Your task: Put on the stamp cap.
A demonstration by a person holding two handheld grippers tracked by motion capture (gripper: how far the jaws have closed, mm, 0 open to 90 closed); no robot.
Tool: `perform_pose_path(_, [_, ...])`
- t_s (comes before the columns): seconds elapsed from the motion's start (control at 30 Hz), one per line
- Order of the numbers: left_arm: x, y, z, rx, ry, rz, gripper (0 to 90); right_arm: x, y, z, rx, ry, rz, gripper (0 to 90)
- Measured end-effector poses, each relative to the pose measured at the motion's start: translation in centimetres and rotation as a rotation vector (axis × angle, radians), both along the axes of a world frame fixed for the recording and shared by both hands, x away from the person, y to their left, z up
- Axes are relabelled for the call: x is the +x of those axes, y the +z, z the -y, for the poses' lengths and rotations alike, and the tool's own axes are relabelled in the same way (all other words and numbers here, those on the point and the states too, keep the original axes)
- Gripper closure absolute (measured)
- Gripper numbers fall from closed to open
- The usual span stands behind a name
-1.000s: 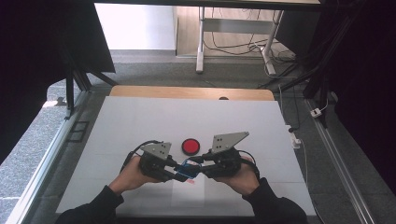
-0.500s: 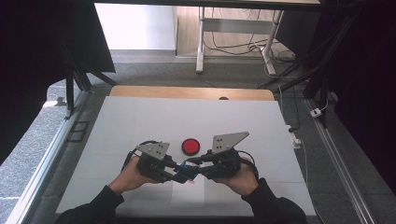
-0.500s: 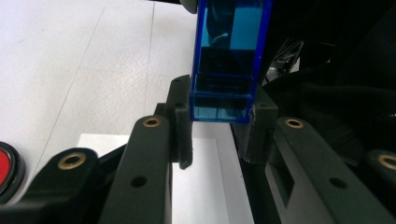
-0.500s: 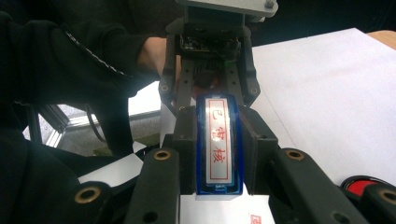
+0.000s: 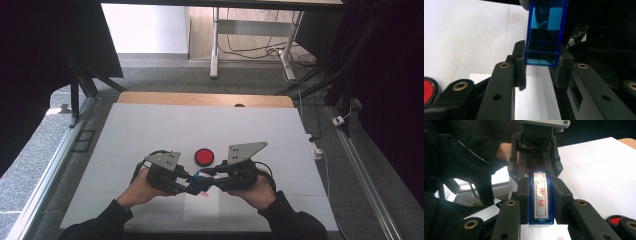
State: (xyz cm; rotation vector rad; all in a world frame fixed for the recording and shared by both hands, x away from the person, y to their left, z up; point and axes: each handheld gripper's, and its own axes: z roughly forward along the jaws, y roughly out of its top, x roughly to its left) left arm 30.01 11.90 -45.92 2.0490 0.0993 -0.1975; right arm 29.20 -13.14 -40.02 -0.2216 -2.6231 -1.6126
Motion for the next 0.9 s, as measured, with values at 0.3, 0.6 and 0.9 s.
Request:
perform_pose_path(0.3, [-0.4, -0.1, -0.8, 0.077, 0.141, 0.019, 40.0, 0.2, -0.1, 0.3, -0.007, -0.038, 0.016, 71.0])
perform_pose_path(0.6, [-1.1, 0.2, -2.0, 0.089, 0.248, 0.017, 24.0, 0.2, -0.2, 0.4, -0.021, -0.059, 0.034, 71.0])
perform_pose_path(0.9, [-1.8, 0.2, -2.7, 0.118, 0.311, -0.001, 15.0, 0.2, -0.2, 0.6, -0.033, -0.083, 0.045, 70.9])
